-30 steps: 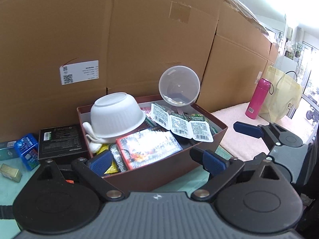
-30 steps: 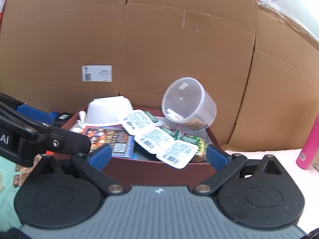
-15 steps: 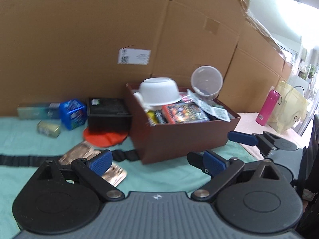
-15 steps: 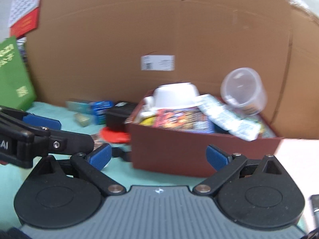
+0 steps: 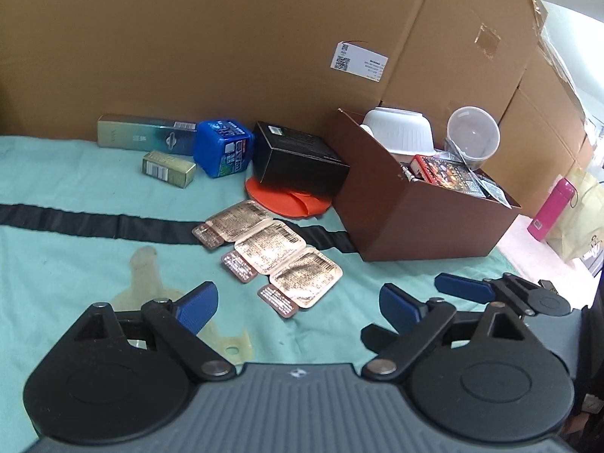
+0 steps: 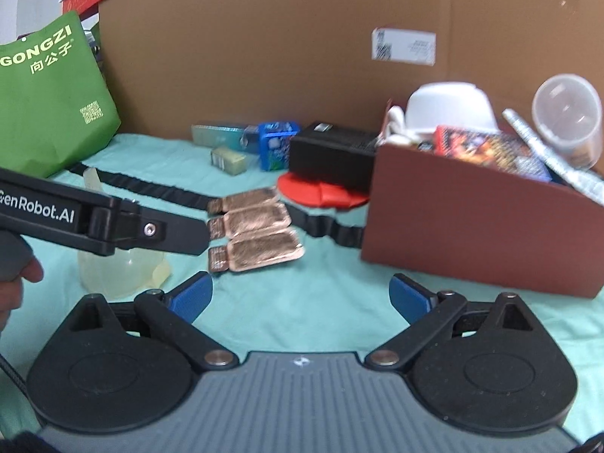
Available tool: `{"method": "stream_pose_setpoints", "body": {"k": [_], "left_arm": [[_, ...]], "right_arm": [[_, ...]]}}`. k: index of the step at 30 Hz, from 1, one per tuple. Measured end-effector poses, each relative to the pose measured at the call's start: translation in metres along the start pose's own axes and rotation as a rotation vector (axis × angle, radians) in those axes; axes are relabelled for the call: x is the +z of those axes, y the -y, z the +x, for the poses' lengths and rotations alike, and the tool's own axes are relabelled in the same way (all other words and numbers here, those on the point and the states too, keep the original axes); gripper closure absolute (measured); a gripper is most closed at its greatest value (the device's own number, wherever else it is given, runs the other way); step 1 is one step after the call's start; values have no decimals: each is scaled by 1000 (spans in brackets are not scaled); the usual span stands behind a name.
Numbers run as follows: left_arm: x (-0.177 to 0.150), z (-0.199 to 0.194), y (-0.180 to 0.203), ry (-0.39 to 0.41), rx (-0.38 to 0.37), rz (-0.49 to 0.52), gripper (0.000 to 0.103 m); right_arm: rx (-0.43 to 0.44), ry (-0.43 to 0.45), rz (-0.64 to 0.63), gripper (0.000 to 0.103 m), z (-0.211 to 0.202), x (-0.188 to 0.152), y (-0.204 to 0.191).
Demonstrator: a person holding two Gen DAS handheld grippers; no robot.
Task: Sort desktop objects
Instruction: 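Move both open tools back over the copper blister strips on the cloth, then close the left tool on the copper blister strip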
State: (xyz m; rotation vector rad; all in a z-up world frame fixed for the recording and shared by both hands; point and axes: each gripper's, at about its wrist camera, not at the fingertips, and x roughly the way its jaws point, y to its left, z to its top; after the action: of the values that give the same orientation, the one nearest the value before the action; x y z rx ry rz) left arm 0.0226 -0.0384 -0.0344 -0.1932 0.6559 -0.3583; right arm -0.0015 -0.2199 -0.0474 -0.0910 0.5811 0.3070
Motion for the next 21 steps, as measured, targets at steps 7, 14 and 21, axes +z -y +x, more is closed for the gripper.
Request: {"method": "stream_pose_setpoints", "body": {"k": [7, 14, 21], "left_arm": [[10, 16, -13, 17, 72, 30, 8], [24, 30, -25, 5, 75, 9, 9], [27, 35, -23, -2, 57, 7, 9]], "right_arm": [[29, -34, 42, 15, 24, 1, 1], [73, -42, 89, 23, 46, 7, 1], [115, -30, 144, 50, 66, 14, 2]]}}
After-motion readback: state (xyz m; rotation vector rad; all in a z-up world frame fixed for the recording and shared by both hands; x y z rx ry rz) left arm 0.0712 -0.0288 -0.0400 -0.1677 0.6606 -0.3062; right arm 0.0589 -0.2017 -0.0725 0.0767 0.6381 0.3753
